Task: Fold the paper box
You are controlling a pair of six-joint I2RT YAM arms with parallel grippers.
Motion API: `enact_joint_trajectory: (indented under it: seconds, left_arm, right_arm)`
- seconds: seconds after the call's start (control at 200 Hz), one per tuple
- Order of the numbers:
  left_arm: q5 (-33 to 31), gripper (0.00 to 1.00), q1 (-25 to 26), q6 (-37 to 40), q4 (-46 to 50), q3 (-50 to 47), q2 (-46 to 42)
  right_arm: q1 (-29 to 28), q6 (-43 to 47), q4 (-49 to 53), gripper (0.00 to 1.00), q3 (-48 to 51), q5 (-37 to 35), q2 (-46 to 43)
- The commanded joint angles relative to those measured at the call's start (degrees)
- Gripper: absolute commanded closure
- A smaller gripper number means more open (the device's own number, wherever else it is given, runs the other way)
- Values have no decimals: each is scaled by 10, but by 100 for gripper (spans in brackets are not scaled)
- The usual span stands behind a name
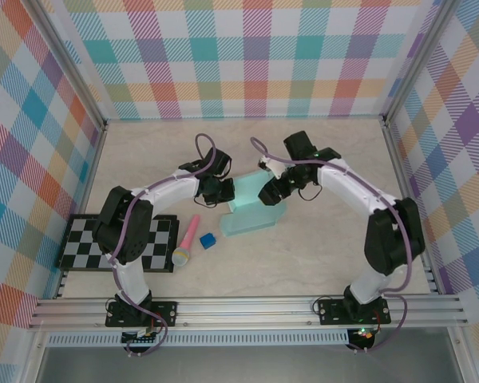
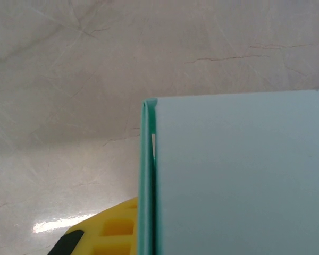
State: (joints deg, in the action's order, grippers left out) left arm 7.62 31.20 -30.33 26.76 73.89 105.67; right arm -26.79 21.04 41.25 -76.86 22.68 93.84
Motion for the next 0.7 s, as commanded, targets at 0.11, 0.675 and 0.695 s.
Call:
enact_joint_trajectory:
  seconds: [0.11, 0.675, 0.695]
  left_arm:
    - [9, 100, 0, 9, -6, 16, -18]
    - [11, 100, 0, 12, -5, 12, -29]
    - [11, 100, 0, 13, -5, 11, -29]
  right_arm:
    - [16, -40, -30, 32, 18, -41, -81]
    - [52, -184, -40, 36, -66, -5, 9]
    - [52, -186, -40, 35, -66, -11, 13]
